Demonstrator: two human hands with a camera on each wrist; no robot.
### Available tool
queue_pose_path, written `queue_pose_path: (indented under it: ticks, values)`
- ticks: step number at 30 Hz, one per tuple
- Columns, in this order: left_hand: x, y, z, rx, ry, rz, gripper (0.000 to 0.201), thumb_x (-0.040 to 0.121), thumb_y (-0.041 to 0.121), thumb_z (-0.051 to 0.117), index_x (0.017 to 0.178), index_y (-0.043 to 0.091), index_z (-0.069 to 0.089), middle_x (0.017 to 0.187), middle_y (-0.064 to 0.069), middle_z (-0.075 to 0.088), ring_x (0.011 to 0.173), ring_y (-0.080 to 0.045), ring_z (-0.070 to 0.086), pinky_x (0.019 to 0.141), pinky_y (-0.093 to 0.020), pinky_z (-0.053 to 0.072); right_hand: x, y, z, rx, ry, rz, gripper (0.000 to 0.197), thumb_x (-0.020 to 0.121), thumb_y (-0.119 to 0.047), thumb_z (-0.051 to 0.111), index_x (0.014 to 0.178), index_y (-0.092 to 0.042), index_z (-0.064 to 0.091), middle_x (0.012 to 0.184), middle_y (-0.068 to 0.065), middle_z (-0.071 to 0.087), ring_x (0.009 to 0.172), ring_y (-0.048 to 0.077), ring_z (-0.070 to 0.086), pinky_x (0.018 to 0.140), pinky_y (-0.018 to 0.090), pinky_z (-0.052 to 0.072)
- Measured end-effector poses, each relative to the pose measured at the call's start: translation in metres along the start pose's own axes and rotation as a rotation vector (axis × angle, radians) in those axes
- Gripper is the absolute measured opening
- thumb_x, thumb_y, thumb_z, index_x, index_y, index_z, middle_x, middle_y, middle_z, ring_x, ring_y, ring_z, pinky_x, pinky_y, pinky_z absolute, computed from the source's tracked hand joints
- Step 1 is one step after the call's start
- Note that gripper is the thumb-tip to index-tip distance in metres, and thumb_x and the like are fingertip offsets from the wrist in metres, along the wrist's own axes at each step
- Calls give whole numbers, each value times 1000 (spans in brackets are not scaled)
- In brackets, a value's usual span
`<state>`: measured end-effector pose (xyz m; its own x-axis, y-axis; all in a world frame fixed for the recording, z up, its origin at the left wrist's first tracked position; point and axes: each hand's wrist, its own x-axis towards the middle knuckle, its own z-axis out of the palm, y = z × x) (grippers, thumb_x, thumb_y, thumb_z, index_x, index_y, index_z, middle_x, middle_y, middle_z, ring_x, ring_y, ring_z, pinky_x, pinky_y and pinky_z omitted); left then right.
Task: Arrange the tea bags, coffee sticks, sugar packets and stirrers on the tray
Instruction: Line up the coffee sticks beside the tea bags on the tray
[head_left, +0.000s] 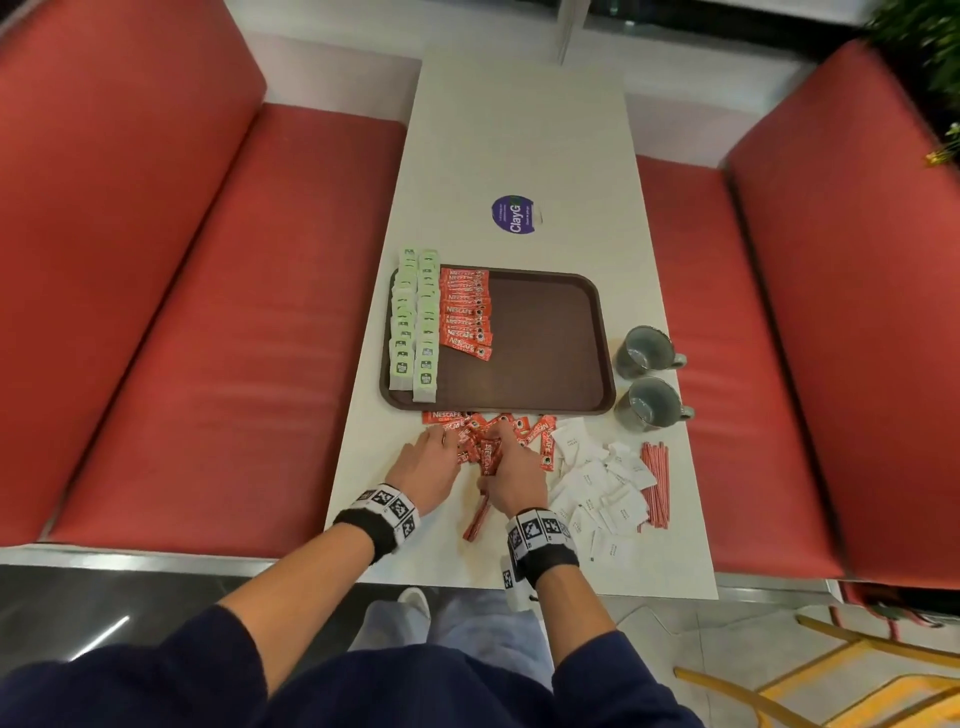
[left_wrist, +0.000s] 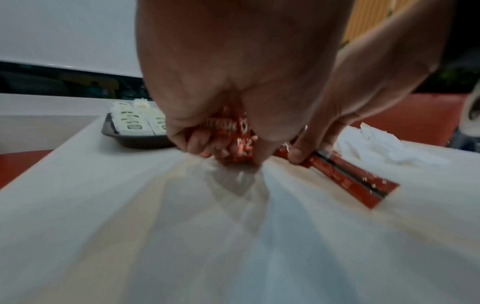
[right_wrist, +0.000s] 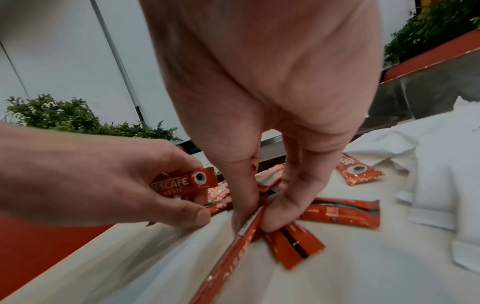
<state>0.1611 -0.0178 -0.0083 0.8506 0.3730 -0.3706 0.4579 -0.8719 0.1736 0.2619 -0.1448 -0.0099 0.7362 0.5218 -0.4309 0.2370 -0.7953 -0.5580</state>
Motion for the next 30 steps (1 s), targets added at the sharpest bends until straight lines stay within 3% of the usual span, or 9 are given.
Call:
queue_pose_path:
  ticks: [6,11,13,16,18,22,26,28,30]
  values:
    - [-3,7,-4,175,-17,81,40,106,9,53,144,3,42,134,-19,63,127,-34,55,94,-43,51,0,11,-10,106,11,-56,63,85,-3,87,116,-42,49,86,-11,70,68,11,68,73,33,58]
    - [-14,-4,-15,29,-85,18,52,110,34,40,151,1,38,132,-20,66,124,-36,56,96,-47,47,-1,16,-17,171,87,-72,41,93,-11,83,107,-36,53,77,-9,67,63,11,67,64,32,59]
    - [-18,-9,-24,-104,-107,-64,59,110,40,38,156,3,34,129,-22,66,114,-39,62,87,-45,47,0,18,-23,192,127,-72,31,94,-19,83,103,-33,57,78,-8,69,69,13,70,71,33,58]
    - [-21,-21,-39,-282,-109,-119,50,110,53,39,134,11,51,114,-14,70,97,-33,64,75,-40,43,3,18,-35,219,127,-63,26,93,-25,85,93,-35,61,83,-7,74,78,18,75,81,39,63]
    - [-19,-26,-49,-391,-50,-100,50,109,62,38,108,16,60,96,-7,72,87,-29,67,69,-40,46,2,14,-47,244,106,-59,26,92,-25,87,89,-35,63,84,-5,75,77,19,76,78,43,67]
    - [-14,-18,-75,-720,73,-47,55,111,59,42,81,14,54,73,-1,64,68,-19,61,73,-47,51,-7,0,-76,321,44,-86,21,93,-22,88,94,-21,68,89,4,77,73,20,77,65,32,66]
    - [-3,2,-93,-1110,60,-76,57,111,60,44,97,11,72,92,4,80,92,-10,75,92,-43,56,-25,-27,-105,445,-102,-145,20,93,-16,88,101,-10,70,91,9,79,68,16,75,60,27,61]
    - [-1,12,-95,-1313,-65,-85,66,103,74,49,120,13,69,105,4,81,105,-20,76,104,-52,56,-33,-44,-116,515,-162,-200,20,95,-12,85,103,-4,69,93,14,80,66,15,74,54,18,53]
    - [-3,21,-96,-1485,-174,-36,74,94,83,57,126,17,65,110,-7,79,104,-33,75,105,-58,56,-36,-55,-121,507,-118,-221,18,95,-13,85,101,-6,69,91,10,80,63,17,75,49,16,50]
